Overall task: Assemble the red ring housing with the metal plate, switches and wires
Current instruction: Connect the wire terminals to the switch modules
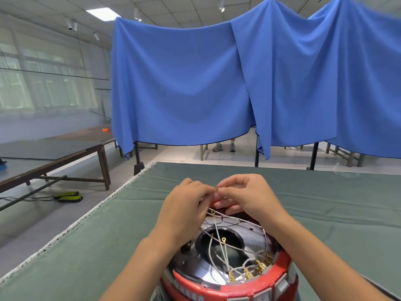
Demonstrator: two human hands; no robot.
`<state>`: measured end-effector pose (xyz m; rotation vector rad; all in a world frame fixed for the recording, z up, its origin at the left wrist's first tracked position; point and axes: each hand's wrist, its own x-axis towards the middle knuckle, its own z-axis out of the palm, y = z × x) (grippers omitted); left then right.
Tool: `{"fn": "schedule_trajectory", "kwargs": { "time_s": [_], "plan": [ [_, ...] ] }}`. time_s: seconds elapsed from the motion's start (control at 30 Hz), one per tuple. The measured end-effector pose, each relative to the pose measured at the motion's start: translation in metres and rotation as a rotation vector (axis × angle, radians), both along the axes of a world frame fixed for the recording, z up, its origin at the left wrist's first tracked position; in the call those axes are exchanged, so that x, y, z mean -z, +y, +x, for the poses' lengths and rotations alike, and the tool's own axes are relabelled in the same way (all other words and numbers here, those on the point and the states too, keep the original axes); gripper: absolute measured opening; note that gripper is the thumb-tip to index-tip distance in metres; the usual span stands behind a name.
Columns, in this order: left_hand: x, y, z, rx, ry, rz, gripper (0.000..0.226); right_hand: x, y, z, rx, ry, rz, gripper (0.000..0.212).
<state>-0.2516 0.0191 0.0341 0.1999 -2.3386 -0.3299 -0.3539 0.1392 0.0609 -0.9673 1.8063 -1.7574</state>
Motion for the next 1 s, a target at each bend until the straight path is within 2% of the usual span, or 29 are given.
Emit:
{"fn": "schedule_trajectory", "kwargs": {
  "time_s": [0.23, 0.37, 0.57, 1.0],
  "plan": [
    [-0.001, 0.001, 0.001, -0.053, 0.076, 0.053, 0.012, 0.006, 0.0, -0.006, 0.043, -0.108, -0.005, 0.009],
    [-0.001, 0.003, 0.003, -0.078, 0.09, 0.062, 0.014, 0.01, -0.001, -0.007, 0.021, -0.08, 0.029, 0.011],
    [-0.001, 0.002, 0.003, -0.088, 0.088, 0.052, 0.015, 0.011, -0.003, -0.005, -0.034, -0.04, -0.01, 0.004],
    [-0.001, 0.006, 0.008, -0.027, 0.047, 0.003, 0.013, 0.013, -0.002, 0.002, -0.02, -0.025, -0.086, 0.01]
  ]
}}
